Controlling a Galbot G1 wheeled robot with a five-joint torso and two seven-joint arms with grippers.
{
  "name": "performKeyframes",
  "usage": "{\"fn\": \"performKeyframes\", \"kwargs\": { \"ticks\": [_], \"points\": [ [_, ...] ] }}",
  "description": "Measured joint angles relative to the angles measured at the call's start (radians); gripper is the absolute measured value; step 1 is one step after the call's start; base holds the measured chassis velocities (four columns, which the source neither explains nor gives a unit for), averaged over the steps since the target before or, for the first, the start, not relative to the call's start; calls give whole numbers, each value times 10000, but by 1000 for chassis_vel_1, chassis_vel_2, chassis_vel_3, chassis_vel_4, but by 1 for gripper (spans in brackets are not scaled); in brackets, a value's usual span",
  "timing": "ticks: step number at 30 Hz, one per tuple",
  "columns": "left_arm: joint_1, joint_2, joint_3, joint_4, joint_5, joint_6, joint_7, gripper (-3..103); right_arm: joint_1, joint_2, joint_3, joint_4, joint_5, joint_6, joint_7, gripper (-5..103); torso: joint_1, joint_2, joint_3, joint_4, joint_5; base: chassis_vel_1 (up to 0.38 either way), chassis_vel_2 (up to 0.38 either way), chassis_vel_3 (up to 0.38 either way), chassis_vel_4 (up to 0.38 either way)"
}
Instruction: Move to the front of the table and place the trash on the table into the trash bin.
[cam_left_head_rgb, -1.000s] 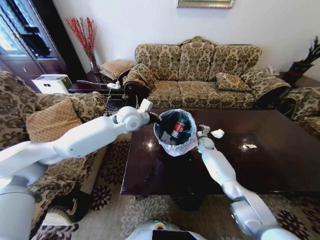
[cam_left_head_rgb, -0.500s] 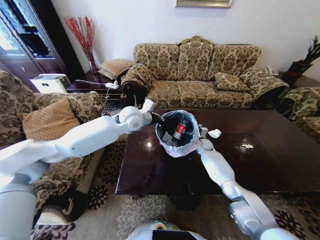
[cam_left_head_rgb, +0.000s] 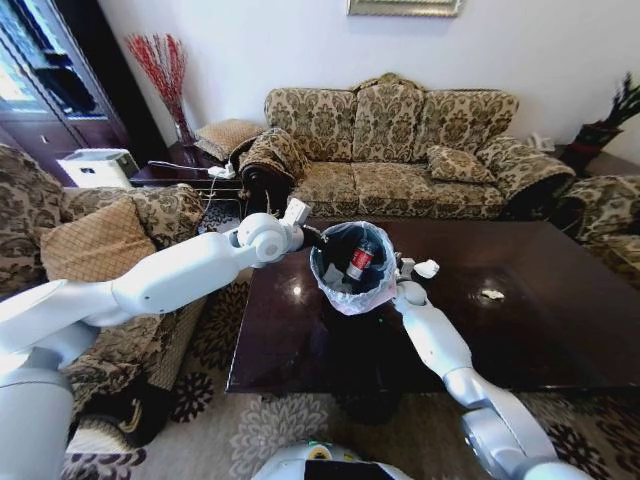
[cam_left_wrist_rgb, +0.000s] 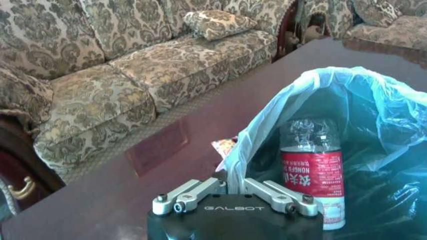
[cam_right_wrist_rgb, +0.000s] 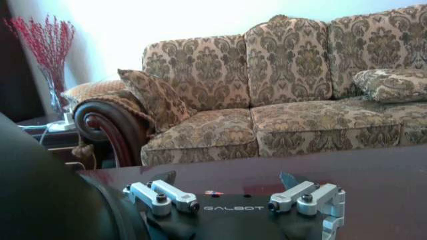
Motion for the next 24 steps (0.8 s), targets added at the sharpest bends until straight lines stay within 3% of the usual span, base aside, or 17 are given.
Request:
{"fn": "performKeyframes", "kwargs": {
  "ticks": [5,7,10,12,16,18,22,24],
  "points": [
    [3,-28,-1,-6,2,-4,-2,0,-67,26,-60,84,139,-786,61,100,7,-1,3,-3,2,-145,114,134,-138],
    [4,-33,0,-18,-15,-3,8,0,-216,-64,-111,412,489,-1869,-6,98,15,-2,6,-4,3,-93,62,74,-74],
    [4,-30,0,-21,-30,-12,13,0,-190,-8,-145,313,583,-2225,-30,95,14,-2,6,-4,1,-41,40,31,-28],
    [5,-27,0,-25,-31,-24,13,0,-148,46,-138,201,592,-2307,-23,90,11,-2,6,-3,2,0,0,0,0],
    [23,7,-14,-50,-32,-73,12,0,-55,129,-119,-35,681,-2483,52,68,-9,3,-5,4,0,0,0,0,0],
    [37,8,-27,-50,-32,-89,12,0,-55,126,-121,-56,733,-2516,60,68,-9,3,-4,3,1,0,0,0,0],
    [110,-29,-52,-30,-32,-117,13,0,-40,118,-121,-171,810,-2542,66,46,1,1,0,-1,0,0,0,0,0],
    [120,-37,-52,-29,-32,-124,13,0,-41,116,-120,-188,816,-2548,66,46,4,1,1,-1,2,0,0,0,0]
  ]
}}
